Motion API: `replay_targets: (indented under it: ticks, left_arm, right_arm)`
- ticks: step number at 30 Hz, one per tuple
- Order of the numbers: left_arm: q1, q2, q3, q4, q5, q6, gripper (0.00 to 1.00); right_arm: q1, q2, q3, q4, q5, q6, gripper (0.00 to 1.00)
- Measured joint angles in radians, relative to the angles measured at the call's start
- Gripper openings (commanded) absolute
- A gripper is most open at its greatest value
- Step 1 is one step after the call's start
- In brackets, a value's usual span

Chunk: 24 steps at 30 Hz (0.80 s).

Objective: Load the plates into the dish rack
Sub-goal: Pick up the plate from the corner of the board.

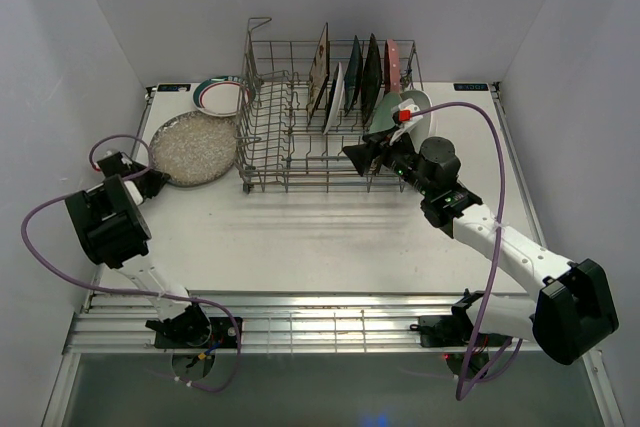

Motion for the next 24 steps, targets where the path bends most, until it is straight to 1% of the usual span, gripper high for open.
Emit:
replay_targets:
  ticks: [3, 8, 13, 19, 24]
  left_arm:
    - [0.012, -0.034, -0.025, -0.021, 0.014, 0.019, 0.0]
    - [0.022, -0.105, -0.044, -0.059, -0.001, 0.061, 0.0]
    - [0.024, -0.223, -0.091, -0.077, -0.031, 0.096, 0.0]
    - [0.025, -0.357, -0.11, -0.119, -0.065, 0.138, 0.0]
    - [0.027, -0.448, -0.135, -0.159, -0.09, 0.158, 0.0]
  right_arm:
    - [0.0, 0.0, 0.0, 0.0, -0.003, 0.0, 0.67]
    - [0.0, 0.002, 0.0, 0.001, -0.022, 0.0, 0.68]
    - [0.0, 0.026, 0.0, 0.003, -0.066, 0.006, 0.68]
    - [0.0, 0.048, 0.002, 0.016, -0.156, 0.018, 0.68]
    - [0.0, 0.07, 0.026, 0.033, -0.258, 0.061, 0.68]
